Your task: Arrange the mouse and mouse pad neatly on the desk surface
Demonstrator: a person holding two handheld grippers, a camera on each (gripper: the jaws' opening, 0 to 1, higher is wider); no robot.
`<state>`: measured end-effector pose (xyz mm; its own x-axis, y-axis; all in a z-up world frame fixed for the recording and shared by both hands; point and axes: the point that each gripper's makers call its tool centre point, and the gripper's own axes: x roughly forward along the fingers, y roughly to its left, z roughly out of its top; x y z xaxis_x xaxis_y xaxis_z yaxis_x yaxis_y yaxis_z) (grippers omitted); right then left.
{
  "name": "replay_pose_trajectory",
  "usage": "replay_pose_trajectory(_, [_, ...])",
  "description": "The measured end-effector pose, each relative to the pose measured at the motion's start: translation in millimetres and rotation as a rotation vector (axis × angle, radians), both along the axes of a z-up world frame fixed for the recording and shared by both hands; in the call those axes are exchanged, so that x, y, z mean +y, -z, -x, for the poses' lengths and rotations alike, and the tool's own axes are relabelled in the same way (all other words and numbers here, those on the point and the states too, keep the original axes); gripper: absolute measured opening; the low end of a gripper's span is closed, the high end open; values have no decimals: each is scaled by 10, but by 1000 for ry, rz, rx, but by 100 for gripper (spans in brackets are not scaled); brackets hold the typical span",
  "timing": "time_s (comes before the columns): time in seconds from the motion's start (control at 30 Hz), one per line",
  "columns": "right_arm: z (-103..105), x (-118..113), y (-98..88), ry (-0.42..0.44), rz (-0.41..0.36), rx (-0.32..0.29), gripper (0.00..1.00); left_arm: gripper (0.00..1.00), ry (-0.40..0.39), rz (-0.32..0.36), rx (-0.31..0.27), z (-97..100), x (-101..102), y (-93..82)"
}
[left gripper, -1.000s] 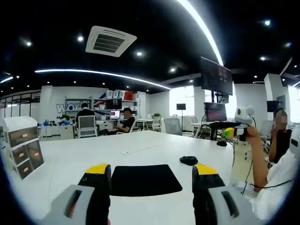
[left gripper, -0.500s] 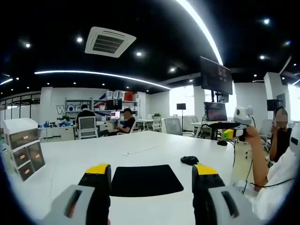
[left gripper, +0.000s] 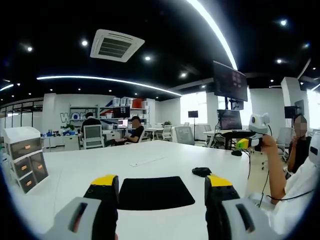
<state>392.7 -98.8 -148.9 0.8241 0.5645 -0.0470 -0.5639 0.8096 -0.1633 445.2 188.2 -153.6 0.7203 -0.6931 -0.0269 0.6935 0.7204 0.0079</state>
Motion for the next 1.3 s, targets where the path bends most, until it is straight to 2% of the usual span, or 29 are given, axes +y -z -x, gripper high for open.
replay_pose_trajectory(0.9, [-28, 3, 4, 7, 8, -4, 65, 69, -2, -8, -14, 55, 19, -41])
replay_pose_trajectory(1.03, [-51, -14, -39, 25, 6, -25, 60, 69, -1, -2, -23, 76, 17, -81])
replay_pose_trajectory(1.17, [-91, 15, -34, 23, 5, -23, 61, 69, 11, -9, -36, 102, -6, -108])
replay_pose_trajectory(1.3, [-139, 29, -6, 28, 0, -11, 62, 69, 21, -29, -30, 85, -36, -61])
